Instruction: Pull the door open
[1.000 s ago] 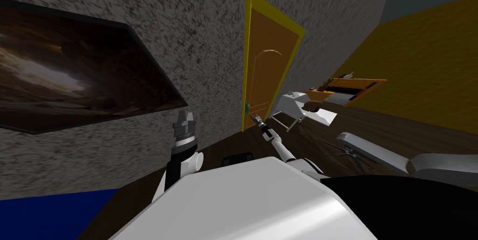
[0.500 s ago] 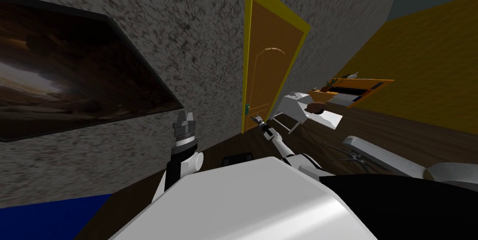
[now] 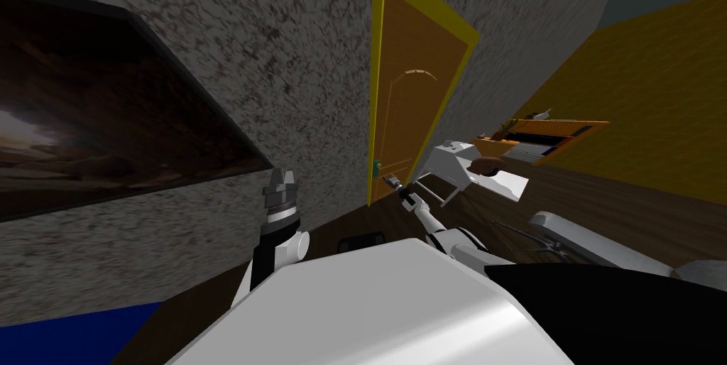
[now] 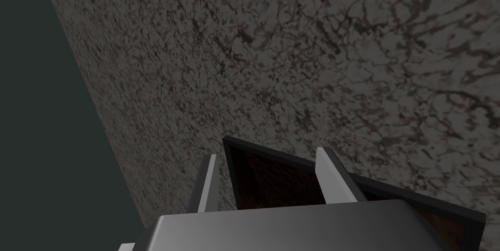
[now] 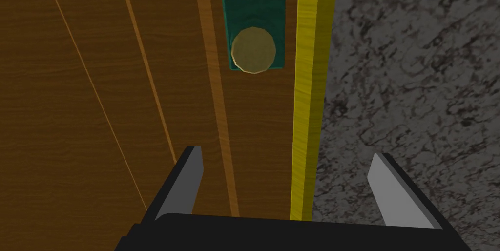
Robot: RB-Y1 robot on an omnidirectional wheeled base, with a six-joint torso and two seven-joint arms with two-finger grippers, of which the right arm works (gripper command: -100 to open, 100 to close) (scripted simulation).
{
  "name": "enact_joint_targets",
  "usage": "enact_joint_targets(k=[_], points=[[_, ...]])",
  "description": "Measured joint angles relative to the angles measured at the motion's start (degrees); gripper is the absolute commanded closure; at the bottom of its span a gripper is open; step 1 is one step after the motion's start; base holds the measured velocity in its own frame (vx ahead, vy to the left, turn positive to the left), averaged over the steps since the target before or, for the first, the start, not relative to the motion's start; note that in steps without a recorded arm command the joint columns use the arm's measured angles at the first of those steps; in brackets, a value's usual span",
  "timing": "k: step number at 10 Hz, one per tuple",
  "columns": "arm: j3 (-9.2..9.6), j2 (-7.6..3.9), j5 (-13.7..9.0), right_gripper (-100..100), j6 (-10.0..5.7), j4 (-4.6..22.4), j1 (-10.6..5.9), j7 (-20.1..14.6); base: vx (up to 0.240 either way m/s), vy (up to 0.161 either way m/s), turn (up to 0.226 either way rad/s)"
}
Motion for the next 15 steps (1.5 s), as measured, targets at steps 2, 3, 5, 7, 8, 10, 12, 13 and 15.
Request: enact_joint_targets(k=[2,3,5,7,8,10,12,13,15], points=[[-0.14,-0.48,0.73,-100,-0.04,1.85,-0.95,0.97,0.072,-0.024,0.01],[-0.27,-0.7,1.06,-100,-0.29,3.34,-1.75,1.52,0.033,-0.01,0.005],[-0.38,-0.65,1.06,-100,-0.23,3.59,-1.9,1.73,0.16,0.033,0.037],[-0.58,-0.44,1.0,-100,0.08,3.82,-2.16,2.01,0.199,0.024,0.038],[-0.71,-0.3,0.96,-100,0.27,3.96,-2.31,2.17,0.206,0.039,0.056],[-0.96,-0.03,0.89,-100,0.84,3.91,-2.43,2.45,0.204,0.052,0.04],[-1.11,0.09,0.84,100,0.94,4.22,-2.68,2.67,0.04,0.006,0.001],[-1.12,0.07,0.84,100,0.95,4.2,-2.67,2.65,-0.03,-0.009,-0.001],[-1.13,0.01,0.86,100,1.03,4.22,-2.69,2.66,-0.021,-0.007,0.004]])
